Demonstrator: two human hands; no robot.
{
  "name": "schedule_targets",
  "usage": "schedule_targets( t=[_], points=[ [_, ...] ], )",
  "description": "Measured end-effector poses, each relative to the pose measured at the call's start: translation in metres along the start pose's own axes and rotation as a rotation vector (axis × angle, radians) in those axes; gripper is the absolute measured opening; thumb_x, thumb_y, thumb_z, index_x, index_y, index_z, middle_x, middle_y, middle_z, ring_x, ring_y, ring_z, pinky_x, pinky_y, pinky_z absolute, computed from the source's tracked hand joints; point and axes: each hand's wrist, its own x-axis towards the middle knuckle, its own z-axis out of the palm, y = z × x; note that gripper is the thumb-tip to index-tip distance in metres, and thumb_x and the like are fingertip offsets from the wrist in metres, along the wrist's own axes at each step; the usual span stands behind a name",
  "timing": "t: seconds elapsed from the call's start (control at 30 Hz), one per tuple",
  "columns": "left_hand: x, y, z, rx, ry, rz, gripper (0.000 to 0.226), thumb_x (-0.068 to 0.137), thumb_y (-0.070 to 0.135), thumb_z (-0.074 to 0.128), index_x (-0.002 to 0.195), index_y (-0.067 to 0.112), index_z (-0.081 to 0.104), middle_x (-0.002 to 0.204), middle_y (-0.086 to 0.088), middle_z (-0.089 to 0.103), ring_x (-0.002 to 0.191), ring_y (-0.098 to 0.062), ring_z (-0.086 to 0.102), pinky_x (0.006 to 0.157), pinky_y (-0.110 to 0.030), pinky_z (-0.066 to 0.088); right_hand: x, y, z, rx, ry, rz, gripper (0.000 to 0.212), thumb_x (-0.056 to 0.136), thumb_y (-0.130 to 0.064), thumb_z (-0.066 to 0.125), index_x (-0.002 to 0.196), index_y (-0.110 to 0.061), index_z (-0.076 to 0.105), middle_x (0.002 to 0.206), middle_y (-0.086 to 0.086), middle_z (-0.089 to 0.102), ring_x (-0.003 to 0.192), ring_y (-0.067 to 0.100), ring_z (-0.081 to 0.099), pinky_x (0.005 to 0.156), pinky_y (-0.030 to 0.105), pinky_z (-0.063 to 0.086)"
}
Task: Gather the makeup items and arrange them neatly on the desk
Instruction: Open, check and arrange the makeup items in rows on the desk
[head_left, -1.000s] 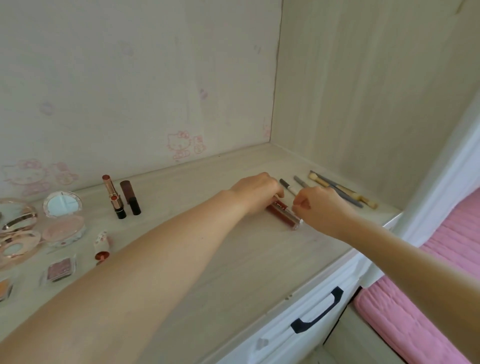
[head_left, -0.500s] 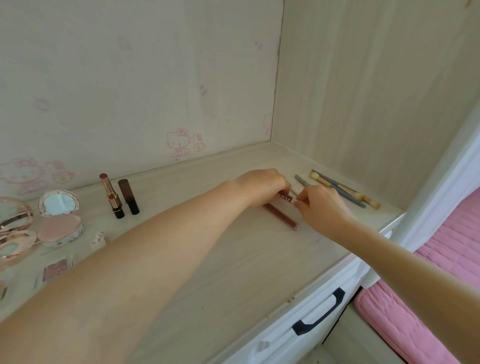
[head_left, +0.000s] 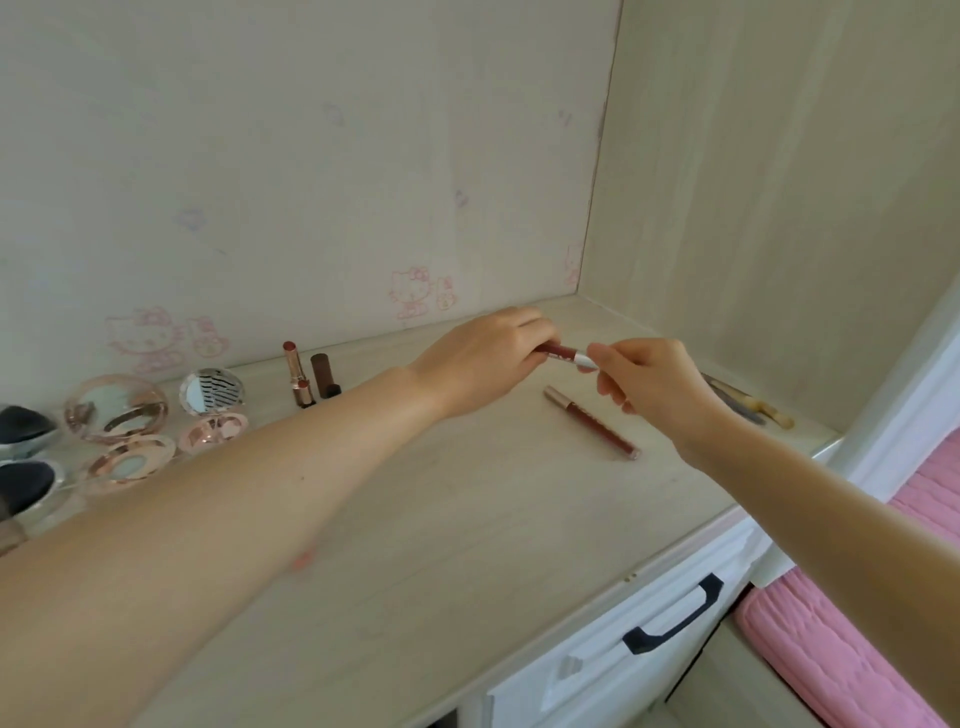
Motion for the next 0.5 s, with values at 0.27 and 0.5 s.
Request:
schedule_targets(
  t=[0.27,0.5],
  points=[
    [-0.083,-0.001,-0.043,-0.081,0.037,-0.127,0.012,0.093,0.021,0.06,0.101,0.014,0.055,0.095,0.006,0.054,0.082,-0.013,0.055,0.075,-0.033,0.047,-0.032,-0.03,0.05,0.202,-0.177,-0.025,0.028,0.095,-0.029,0.055,0.08,-0.012,0.072,0.052,-0.009,0.053,0.055,0.01,0.045,0.06,0.025,0.042],
    [-0.155,0.0,-0.072,-0.032,0.077,-0.209,0.011,0.089,0.021,0.065,0.093,0.015,0.056,0.091,0.009,0.051,0.077,-0.013,0.053,0.07,-0.033,0.045,-0.066,-0.052,0.096,0.207,-0.335,-0.069,0.03,0.093,-0.029,0.058,0.068,-0.018,0.07,0.061,-0.005,0.058,0.062,0.011,0.049,0.067,0.029,0.045]
  ],
)
